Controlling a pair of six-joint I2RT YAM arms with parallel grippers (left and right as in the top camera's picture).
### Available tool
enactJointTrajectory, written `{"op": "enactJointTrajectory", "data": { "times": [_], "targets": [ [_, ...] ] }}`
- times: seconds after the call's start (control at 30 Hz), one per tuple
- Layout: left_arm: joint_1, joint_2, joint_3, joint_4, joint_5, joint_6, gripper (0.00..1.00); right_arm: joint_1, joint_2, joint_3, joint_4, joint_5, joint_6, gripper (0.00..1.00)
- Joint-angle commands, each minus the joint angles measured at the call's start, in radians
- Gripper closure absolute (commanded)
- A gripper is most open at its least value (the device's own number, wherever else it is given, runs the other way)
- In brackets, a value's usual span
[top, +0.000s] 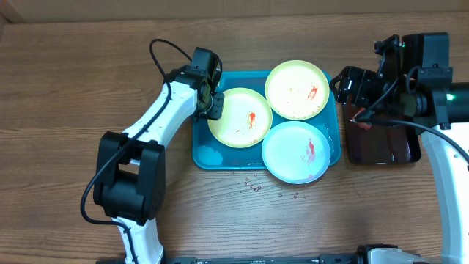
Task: Clean dirty plates on tray and stack at the side
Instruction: 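Grip the left yellow plate rim with the left gripper, then grasp the green-orange sponge from the black tray with the right gripper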
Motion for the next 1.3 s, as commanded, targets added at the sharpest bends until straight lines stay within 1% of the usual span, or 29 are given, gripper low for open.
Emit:
{"op": "enactJointTrajectory", "data": {
  "times": [0.0,0.03,0.1,0.27,0.3,0.33,0.5,0.57,0.7,0.8,0.9,0.93,1.0,1.07,1.1,1.13,1.27],
  "targets": [
    [0.017,0.035,0.014,-0.01,-0.01,-0.002,0.58,0.004,-0.007,0.023,0.002,0.005,-0.001,0.05],
    [0.019,0.039,0.014,-0.006,0.004,-0.005,0.59,0.004,-0.007,0.023,0.002,0.005,-0.001,0.05],
    [0.02,0.046,0.014,-0.005,0.027,-0.013,0.65,0.004,-0.007,0.023,0.005,0.006,-0.001,0.05],
    [0.019,0.079,0.01,-0.004,0.032,-0.126,0.72,0.004,-0.007,0.023,0.006,0.006,-0.001,0.05],
    [0.019,0.087,0.01,-0.003,0.034,-0.15,0.75,0.004,-0.007,0.023,0.005,0.006,-0.001,0.05],
    [0.019,0.11,0.01,-0.002,0.039,-0.181,0.81,0.004,-0.007,0.023,0.005,0.005,-0.001,0.05],
    [0.019,0.14,0.01,0.009,0.059,-0.189,0.9,0.004,-0.007,0.023,0.005,0.005,-0.001,0.05],
    [0.021,0.14,0.01,0.013,0.059,-0.195,0.96,0.004,-0.007,0.023,0.005,0.005,-0.001,0.05],
    [0.032,0.134,0.013,0.006,0.059,-0.196,0.96,0.004,-0.007,0.023,0.005,0.006,-0.001,0.07],
    [0.049,0.113,0.021,-0.033,0.054,-0.205,0.96,0.004,-0.004,0.023,0.005,0.015,0.004,0.16],
    [0.074,0.082,0.023,-0.048,0.055,-0.219,0.96,0.004,0.014,0.023,0.0,0.094,0.063,0.26],
    [0.08,0.074,0.023,-0.05,0.054,-0.222,0.96,0.004,0.024,0.023,-0.002,0.117,0.085,0.32],
    [0.09,0.069,0.023,-0.056,0.051,-0.222,0.96,0.004,0.046,0.023,-0.008,0.151,0.134,0.39],
    [0.094,0.069,0.023,-0.071,0.047,-0.222,0.96,0.004,0.076,0.023,-0.013,0.192,0.202,0.5],
    [0.095,0.069,0.023,-0.077,0.047,-0.225,0.96,0.004,0.088,0.023,-0.015,0.214,0.237,0.53],
    [0.096,0.069,0.022,-0.085,0.046,-0.236,0.96,0.004,0.104,0.023,-0.018,0.243,0.279,0.55],
    [0.095,0.069,0.022,-0.088,0.047,-0.263,0.96,0.002,0.163,0.023,-0.036,0.34,0.415,0.55]
  ]
}}
